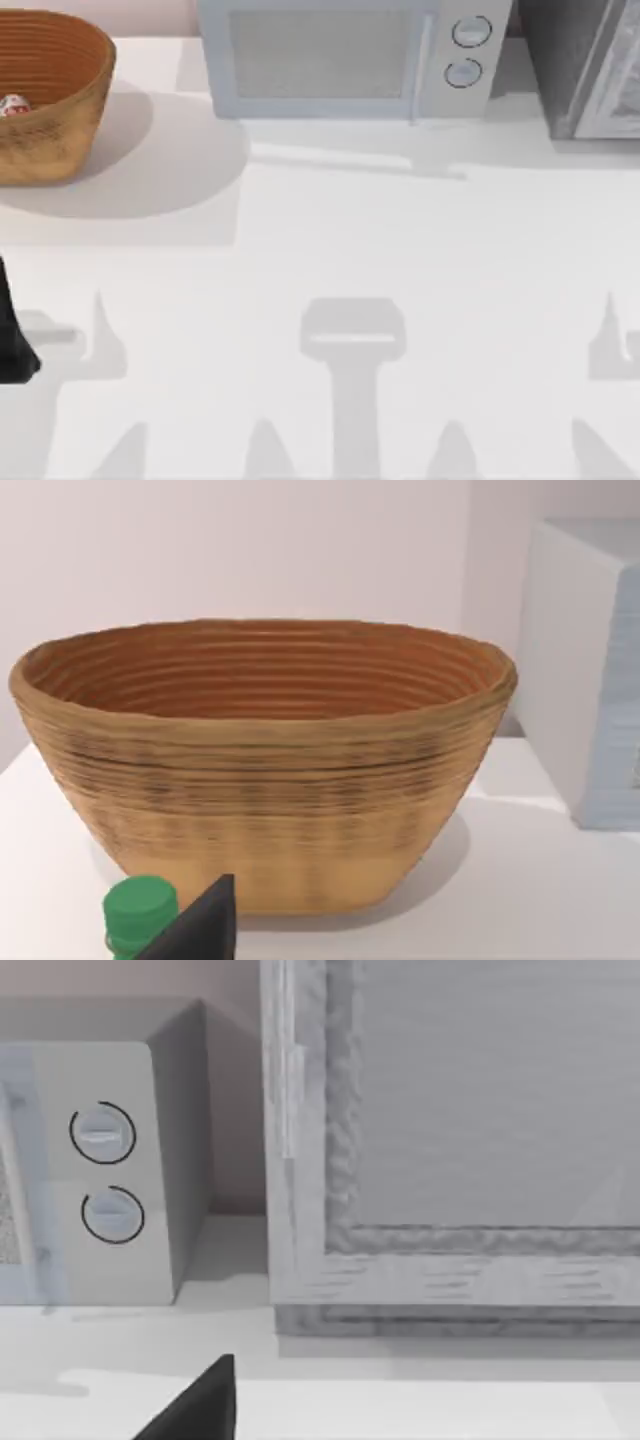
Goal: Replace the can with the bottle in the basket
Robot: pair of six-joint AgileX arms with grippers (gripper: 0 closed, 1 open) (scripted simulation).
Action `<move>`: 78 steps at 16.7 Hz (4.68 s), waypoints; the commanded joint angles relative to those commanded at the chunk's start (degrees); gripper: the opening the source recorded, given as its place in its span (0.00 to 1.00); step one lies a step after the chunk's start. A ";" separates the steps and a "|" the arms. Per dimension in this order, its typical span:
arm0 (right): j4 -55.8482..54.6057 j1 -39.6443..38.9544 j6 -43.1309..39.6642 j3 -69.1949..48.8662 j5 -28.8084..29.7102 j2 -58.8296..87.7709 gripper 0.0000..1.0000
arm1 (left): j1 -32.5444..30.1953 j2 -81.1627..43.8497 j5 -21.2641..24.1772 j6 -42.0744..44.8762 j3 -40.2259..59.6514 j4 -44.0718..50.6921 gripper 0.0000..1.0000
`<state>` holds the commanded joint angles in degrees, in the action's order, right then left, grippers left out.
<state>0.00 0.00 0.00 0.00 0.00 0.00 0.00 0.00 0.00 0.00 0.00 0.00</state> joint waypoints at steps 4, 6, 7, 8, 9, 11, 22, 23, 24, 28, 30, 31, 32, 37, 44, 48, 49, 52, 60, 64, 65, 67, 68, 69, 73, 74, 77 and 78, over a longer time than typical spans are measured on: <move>0.00 0.00 0.00 0.00 0.00 0.00 1.00 | 0.30 -1.45 -0.08 0.03 0.99 0.93 1.00; 0.00 0.00 0.00 0.00 0.00 0.00 1.00 | 0.96 -5.20 -0.17 0.15 3.84 3.26 1.00; 0.00 0.00 0.00 0.00 0.00 0.00 1.00 | 1.36 -7.75 -0.17 0.27 5.93 4.80 1.00; 0.00 0.00 0.00 0.00 0.00 0.00 1.00 | 1.79 -10.67 -0.12 0.42 8.41 6.54 1.00; 0.00 0.00 0.00 0.00 0.00 0.00 1.00 | 2.24 -14.08 -0.01 0.62 11.45 8.54 1.00; 0.00 0.00 0.00 0.00 0.00 0.00 1.00 | 3.15 -21.82 0.37 1.14 18.63 13.00 1.00; 0.00 0.00 0.00 0.00 0.00 0.00 1.00 | 7.83 -79.57 5.93 5.75 77.24 44.82 1.00; 0.00 0.00 0.00 0.00 0.00 0.00 1.00 | 8.18 -85.35 6.64 6.20 83.32 47.95 1.00; 0.00 0.00 0.00 0.00 0.00 0.00 1.00 | 8.52 -91.10 7.36 6.64 89.38 51.06 1.00; 0.00 0.00 0.00 0.00 0.00 0.00 1.00 | 9.73 -113.24 10.27 8.28 112.87 62.94 1.00; 0.00 0.00 0.00 0.00 0.00 0.00 1.00 | 10.25 -123.40 11.67 9.00 123.74 68.35 1.00; 0.00 0.00 0.00 0.00 0.00 0.00 1.00 | 10.49 -128.08 12.32 9.32 128.77 70.83 1.00; 0.00 0.00 0.00 0.00 0.00 0.00 1.00 | 10.71 -132.52 12.95 9.63 133.57 73.18 1.00; 0.00 0.00 0.00 0.00 0.00 0.00 1.00 | 11.60 -149.65 15.43 10.82 152.24 82.24 1.00; 0.00 0.00 0.00 0.00 0.00 0.00 1.00 | 11.91 -155.54 16.31 11.22 158.73 85.35 1.00; 0.00 0.00 0.00 0.00 0.00 0.00 1.00 | 11.46 -155.33 16.29 11.06 158.19 84.63 1.00; 0.00 0.00 0.00 0.00 0.00 0.00 1.00 | 11.45 -155.30 16.26 10.87 157.11 83.76 1.00; 0.00 0.00 0.00 0.00 0.00 0.00 1.00 | 11.09 -154.89 16.18 10.36 152.38 79.44 1.00; 0.00 0.00 0.00 0.00 0.00 0.00 1.00 | 10.18 -153.93 16.04 9.44 142.41 70.14 1.00; 0.00 0.00 0.00 0.00 0.00 0.00 1.00 | 10.18 -153.93 16.04 9.44 142.41 70.14 0.92; 0.00 0.00 0.00 0.00 0.00 0.00 1.00 | 10.18 -153.93 16.04 9.44 142.41 70.14 0.85; 0.00 0.00 0.00 0.00 0.00 0.00 1.00 | 10.18 -153.93 16.04 9.44 142.41 70.14 0.70; 0.00 0.00 0.00 0.00 0.00 0.00 1.00 | 10.18 -153.93 16.04 9.44 142.41 70.14 0.62; 0.00 0.00 0.00 0.00 0.00 0.00 1.00 | 10.18 -153.93 16.04 9.44 142.41 70.14 0.55; 0.00 0.00 0.00 0.00 0.00 0.00 1.00 | 10.18 -153.93 16.04 9.44 142.41 70.14 0.25; 0.00 0.00 0.00 0.00 0.00 0.00 1.00 | 10.18 -153.93 16.04 9.44 142.41 70.14 0.17; 0.00 0.00 0.00 0.00 0.00 0.00 1.00 | 10.18 -153.93 16.04 9.44 142.41 70.14 0.00; 0.00 0.00 0.00 0.00 0.00 0.00 1.00 | 10.18 -153.93 16.04 9.44 142.41 70.14 0.00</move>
<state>0.00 0.00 0.00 0.00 0.00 0.00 10.18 -153.93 16.04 9.44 142.41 70.14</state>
